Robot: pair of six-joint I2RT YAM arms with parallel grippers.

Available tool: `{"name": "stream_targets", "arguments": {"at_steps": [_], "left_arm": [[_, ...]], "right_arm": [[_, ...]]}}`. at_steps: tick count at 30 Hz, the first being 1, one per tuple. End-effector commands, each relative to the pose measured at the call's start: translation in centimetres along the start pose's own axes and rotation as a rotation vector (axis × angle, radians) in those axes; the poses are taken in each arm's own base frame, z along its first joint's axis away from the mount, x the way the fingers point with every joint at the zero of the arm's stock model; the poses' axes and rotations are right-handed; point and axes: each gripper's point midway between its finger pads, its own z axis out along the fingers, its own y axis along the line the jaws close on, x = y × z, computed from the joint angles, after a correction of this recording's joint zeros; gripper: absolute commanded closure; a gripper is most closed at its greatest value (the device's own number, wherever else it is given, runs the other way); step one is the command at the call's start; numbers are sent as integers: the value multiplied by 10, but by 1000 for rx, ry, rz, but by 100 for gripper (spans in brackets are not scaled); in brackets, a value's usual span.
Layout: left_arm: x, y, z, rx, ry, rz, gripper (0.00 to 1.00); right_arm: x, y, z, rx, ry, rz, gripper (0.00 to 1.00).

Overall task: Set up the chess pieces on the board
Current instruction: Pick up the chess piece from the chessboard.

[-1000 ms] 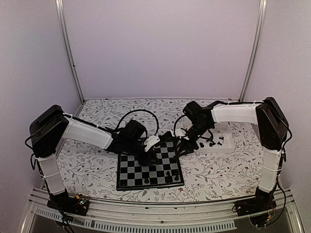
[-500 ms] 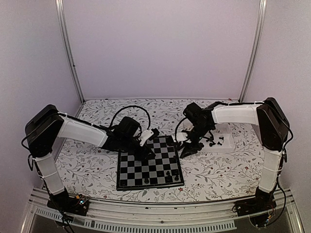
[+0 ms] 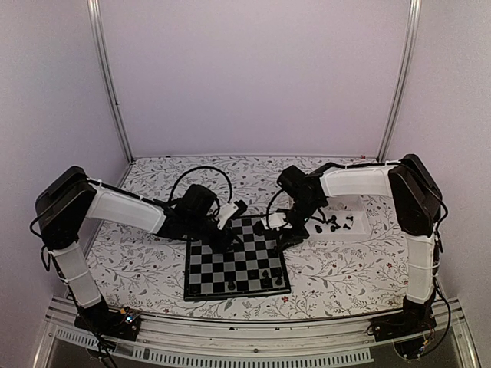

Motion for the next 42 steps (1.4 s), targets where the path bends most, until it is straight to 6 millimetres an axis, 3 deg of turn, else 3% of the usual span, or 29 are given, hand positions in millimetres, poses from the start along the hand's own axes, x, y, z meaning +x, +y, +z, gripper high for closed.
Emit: {"name": "stream_targets", "arguments": {"at_steps": [1, 13, 28, 36, 42], "left_arm": [[-11, 5, -11, -13, -46, -7, 56], [-6, 5, -9, -4, -46, -15, 56], [-7, 8, -7, -8, -48, -23, 56], [-17, 8, -10, -11, -84, -17, 56], [-31, -8, -22, 32, -180, 20, 56]], "right_arm": [[0, 10, 6, -64, 23, -24, 54], [5, 16, 14, -109, 60, -19, 58], [12, 23, 21, -122, 84, 2, 73], [6, 24, 16, -100, 48, 46, 80], [-11, 4, -6, -101, -143, 210, 81]]}}
